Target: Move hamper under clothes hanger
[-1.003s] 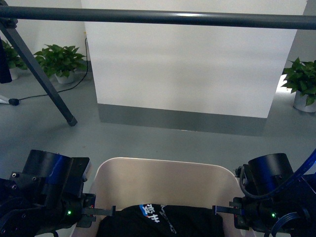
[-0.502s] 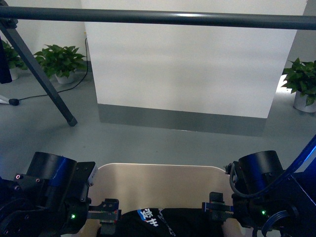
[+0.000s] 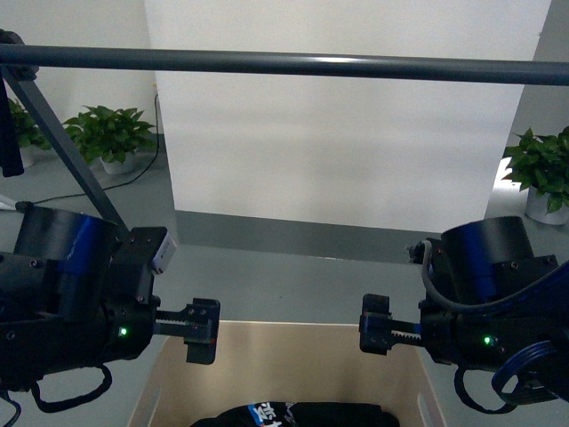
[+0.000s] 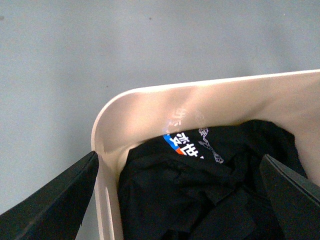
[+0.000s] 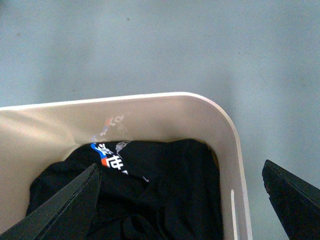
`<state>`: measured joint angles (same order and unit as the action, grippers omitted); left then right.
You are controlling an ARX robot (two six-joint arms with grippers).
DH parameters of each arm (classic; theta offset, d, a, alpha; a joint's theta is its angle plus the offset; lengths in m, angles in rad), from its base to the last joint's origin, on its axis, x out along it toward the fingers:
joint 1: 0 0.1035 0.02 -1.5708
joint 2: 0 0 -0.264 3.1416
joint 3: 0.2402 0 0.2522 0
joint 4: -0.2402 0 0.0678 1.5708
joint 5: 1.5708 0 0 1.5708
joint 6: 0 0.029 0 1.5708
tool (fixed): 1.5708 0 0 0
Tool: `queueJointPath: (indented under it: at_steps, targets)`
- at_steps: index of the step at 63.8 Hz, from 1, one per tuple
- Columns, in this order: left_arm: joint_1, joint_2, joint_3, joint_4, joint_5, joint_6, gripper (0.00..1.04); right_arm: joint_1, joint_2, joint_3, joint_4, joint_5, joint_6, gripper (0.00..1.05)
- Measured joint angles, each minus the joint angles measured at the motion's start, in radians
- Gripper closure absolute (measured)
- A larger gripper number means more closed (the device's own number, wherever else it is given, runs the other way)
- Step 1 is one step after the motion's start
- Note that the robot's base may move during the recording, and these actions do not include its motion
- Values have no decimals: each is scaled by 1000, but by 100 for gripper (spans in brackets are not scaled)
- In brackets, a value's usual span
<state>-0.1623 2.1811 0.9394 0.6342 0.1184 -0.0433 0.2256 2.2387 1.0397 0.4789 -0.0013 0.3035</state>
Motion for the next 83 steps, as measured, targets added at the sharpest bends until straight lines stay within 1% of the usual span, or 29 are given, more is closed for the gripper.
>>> queueJointPath:
  at_steps: [10, 23, 29, 33, 40, 51, 56, 58, 60, 62, 63, 64, 66, 67, 69, 73, 74, 75, 77, 78, 82, 83]
  targets:
    - [6, -97, -26, 16, 10, 20, 7, 12, -87, -25, 12, 6, 0, 8]
    - [4, -250, -59, 41, 16, 50, 7, 32, -238, -69, 43, 63, -18, 8]
    - [-8, -344, -69, 50, 25, 64, 7, 43, -333, -105, 89, 144, -54, 8]
    - [-21, -402, -81, 67, 24, 68, 7, 52, -397, -140, 144, 215, -93, 8]
    - [-30, -459, -100, 96, 33, 60, 7, 63, -463, -182, 213, 269, -134, 8]
    - [-40, -522, -128, 152, 21, 54, 7, 92, -561, -272, 330, 338, -181, 8]
    - [-40, -526, -128, 152, 19, 51, 7, 90, -586, -325, 431, 313, -229, 17]
    - [-43, -526, -132, 159, -5, 51, 7, 85, -601, -359, 469, 291, -250, 23]
    - [-50, -526, -152, 201, -106, 48, 13, 81, -614, -384, 488, 282, -259, 26]
    - [-50, -528, -166, 221, -151, 47, 16, 72, -635, -421, 505, 271, -270, 31]
    - [-50, -536, -187, 243, -203, 47, 19, 68, -643, -434, 510, 267, -274, 33]
    - [-50, -540, -199, 253, -225, 47, 21, 64, -651, -446, 513, 264, -276, 35]
    - [-44, -565, -250, 280, -281, 45, 28, 45, -683, -492, 524, 253, -283, 42]
    - [-42, -573, -263, 285, -286, 44, 30, 34, -700, -516, 529, 248, -286, 46]
    - [-34, -597, -299, 299, -294, 44, 35, 24, -718, -539, 532, 243, -290, 49]
    - [-22, -632, -346, 314, -291, 44, 43, 5, -751, -579, 538, 235, -292, 56]
    - [-19, -640, -357, 317, -291, 44, 44, -4, -766, -598, 541, 230, -293, 60]
    - [-13, -657, -378, 324, -289, 44, 48, -8, -774, -607, 542, 227, -293, 62]
    - [-8, -673, -399, 329, -283, 43, 52, -14, -789, -624, 544, 220, -294, 65]
    - [-5, -682, -409, 332, -283, 43, 53, -19, -803, -642, 545, 211, -296, 69]
    - [11, -729, -471, 343, -267, 43, 65, -32, -841, -682, 545, 190, -298, 78]
    - [12, -733, -475, 344, -266, 43, 66, -36, -855, -696, 545, 183, -299, 81]
